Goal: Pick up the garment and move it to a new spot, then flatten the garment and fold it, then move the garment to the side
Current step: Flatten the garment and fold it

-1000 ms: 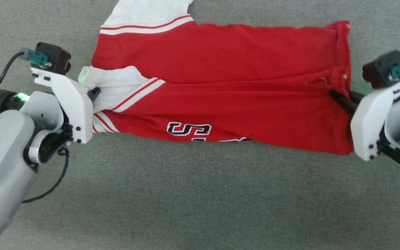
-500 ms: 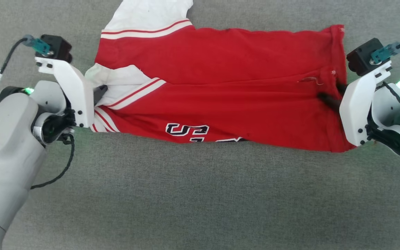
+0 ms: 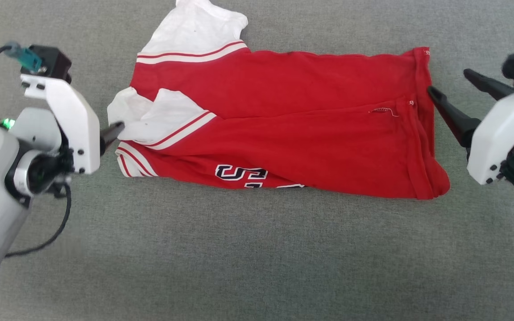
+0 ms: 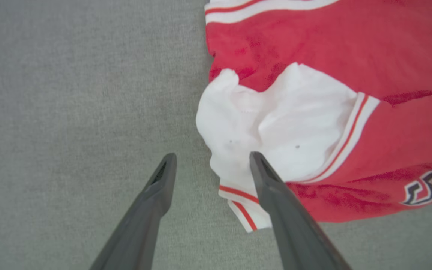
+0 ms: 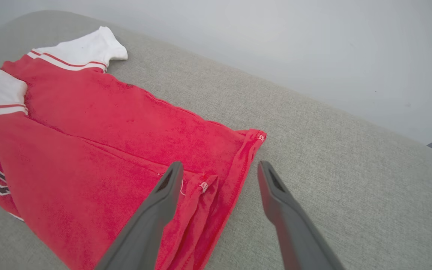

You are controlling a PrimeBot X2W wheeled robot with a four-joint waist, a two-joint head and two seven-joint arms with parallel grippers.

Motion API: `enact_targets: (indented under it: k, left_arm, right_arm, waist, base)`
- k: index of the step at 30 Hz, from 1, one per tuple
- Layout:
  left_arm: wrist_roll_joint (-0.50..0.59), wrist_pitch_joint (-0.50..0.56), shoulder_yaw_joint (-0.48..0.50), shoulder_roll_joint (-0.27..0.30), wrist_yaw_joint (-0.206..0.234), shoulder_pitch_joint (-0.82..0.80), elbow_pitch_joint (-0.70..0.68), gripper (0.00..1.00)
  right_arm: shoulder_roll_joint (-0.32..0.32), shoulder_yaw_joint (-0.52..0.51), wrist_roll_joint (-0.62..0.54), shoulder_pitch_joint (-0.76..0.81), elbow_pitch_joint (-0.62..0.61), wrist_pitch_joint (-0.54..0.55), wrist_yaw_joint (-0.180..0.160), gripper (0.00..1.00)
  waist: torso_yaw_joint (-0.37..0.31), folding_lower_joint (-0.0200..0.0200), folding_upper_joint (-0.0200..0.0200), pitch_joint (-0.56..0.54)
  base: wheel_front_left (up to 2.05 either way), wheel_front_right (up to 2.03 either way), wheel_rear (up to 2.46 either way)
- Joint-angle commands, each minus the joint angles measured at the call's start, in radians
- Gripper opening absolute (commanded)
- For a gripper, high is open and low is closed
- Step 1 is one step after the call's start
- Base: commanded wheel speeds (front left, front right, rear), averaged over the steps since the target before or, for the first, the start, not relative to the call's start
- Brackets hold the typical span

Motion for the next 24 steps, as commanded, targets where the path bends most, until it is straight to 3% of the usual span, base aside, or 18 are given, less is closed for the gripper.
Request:
enact_targets:
  k: [1, 7, 12, 20, 24]
  left_arm:
    - [-0.026, 0.027, 0.006, 0.018, 0.028, 0.032, -0.050, 1.00]
    - [-0.041, 0.082, 0.017, 0.103, 0.136, 0.115, -0.252, 1.00]
    - [-0.055, 0.084, 0.027, 0.123, 0.184, 0.155, -0.268, 1.00]
    - [-0.097, 0.094, 0.029, 0.093, 0.183, 0.180, -0.169, 1.00]
    - [-0.113, 0.105, 0.016, 0.061, 0.166, 0.184, -0.110, 1.00]
  right_arm:
    - [0.021, -0.031, -0.023, 0.030, -0.029, -0.018, 0.000, 1.00]
    - [0.125, -0.162, -0.123, 0.130, -0.156, -0.073, 0.000, 1.00]
    - [0.211, -0.211, -0.166, 0.207, -0.228, -0.069, 0.000, 1.00]
    - [0.287, -0.229, -0.153, 0.322, -0.302, 0.001, 0.000, 1.00]
    - [0.278, -0.204, -0.116, 0.372, -0.311, 0.105, 0.000, 1.00]
  waist:
    - [-0.002, 0.0000, -0.0001, 0.000]
    - [-0.018, 0.0000, -0.0001, 0.012]
    - [-0.050, 0.0000, -0.0001, 0.026]
    - [-0.091, 0.0000, -0.0001, 0.055]
    - [-0.100, 0.0000, -0.0001, 0.062]
  base:
    - [0.00, 0.00, 0.00]
    - [0.00, 0.00, 0.00]
    - [0.00, 0.00, 0.00]
    - [0.00, 0.00, 0.00]
    - [0.00, 0.00, 0.00]
